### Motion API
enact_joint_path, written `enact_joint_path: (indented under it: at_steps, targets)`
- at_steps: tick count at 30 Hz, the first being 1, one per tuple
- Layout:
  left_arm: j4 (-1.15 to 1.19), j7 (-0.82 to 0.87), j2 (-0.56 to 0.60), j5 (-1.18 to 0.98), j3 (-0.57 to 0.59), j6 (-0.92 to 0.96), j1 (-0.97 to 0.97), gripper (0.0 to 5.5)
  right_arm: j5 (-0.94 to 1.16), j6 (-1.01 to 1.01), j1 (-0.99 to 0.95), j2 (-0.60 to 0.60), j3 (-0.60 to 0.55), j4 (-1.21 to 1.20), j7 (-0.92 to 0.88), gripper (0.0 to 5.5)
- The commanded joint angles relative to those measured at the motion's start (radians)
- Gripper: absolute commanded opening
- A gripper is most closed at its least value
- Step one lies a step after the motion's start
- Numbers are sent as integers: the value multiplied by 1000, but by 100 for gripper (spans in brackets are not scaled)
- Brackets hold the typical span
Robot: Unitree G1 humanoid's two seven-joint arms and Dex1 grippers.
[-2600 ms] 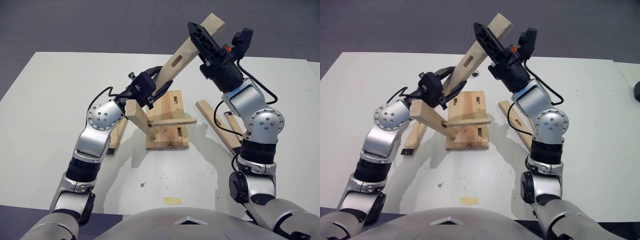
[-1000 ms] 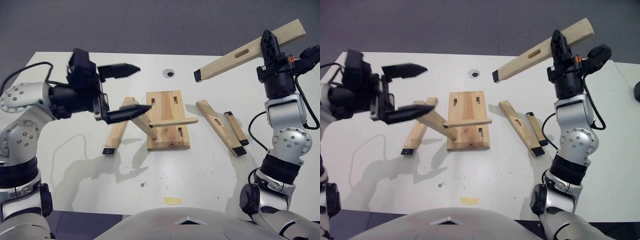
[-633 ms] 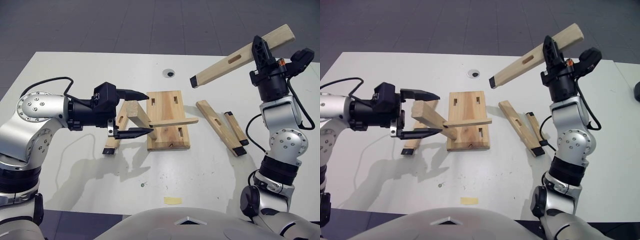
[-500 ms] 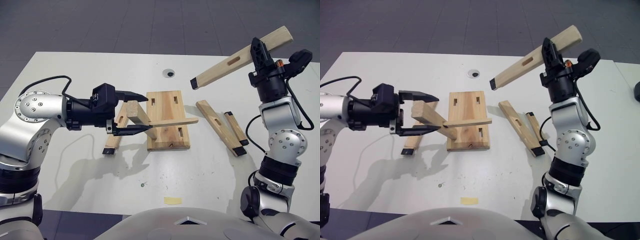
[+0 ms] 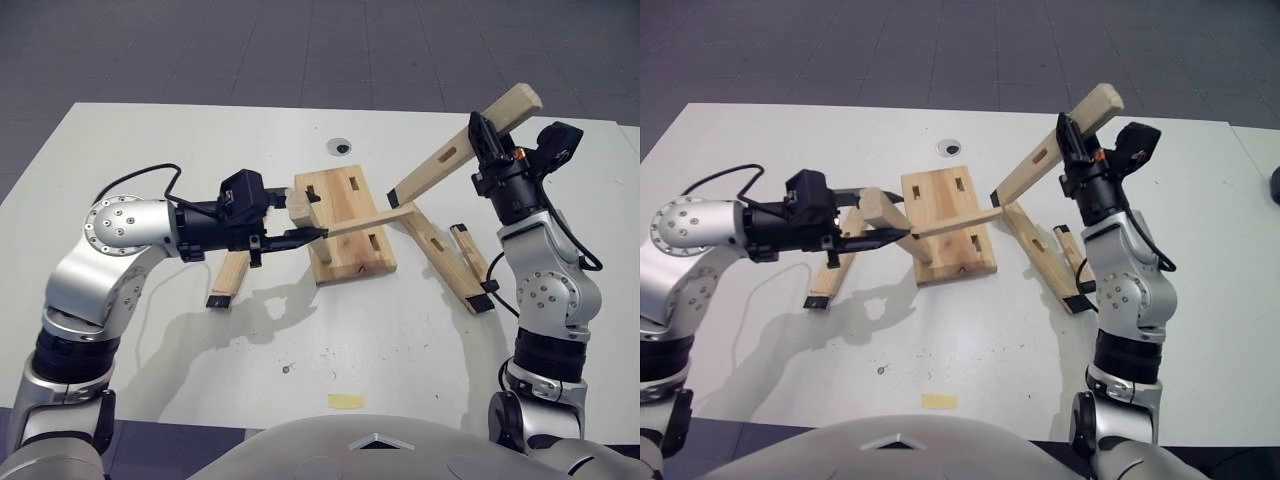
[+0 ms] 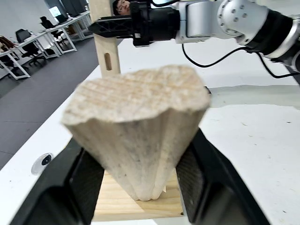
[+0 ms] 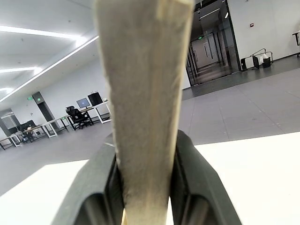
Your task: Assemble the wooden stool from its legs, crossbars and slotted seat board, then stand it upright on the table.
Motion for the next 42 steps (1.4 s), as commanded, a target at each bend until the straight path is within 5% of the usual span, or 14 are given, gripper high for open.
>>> enact_joint_path:
  at_steps: [1, 14, 32, 42]
  targets:
    - [41, 126, -42, 122, -54, 12, 54, 202, -51, -49, 30, -7, 30, -28, 56, 101]
    - [40, 177, -103, 17, -44, 105, 22, 202, -380, -237, 2, 18, 237, 38, 116, 101]
    - [67, 164, -108, 24, -72, 130, 5, 202, -455, -282, -50, 88, 286, 89, 127, 101]
    - [67, 189, -119, 44, -90, 111, 29, 202, -413, -261, -78, 17, 275, 15, 238, 101]
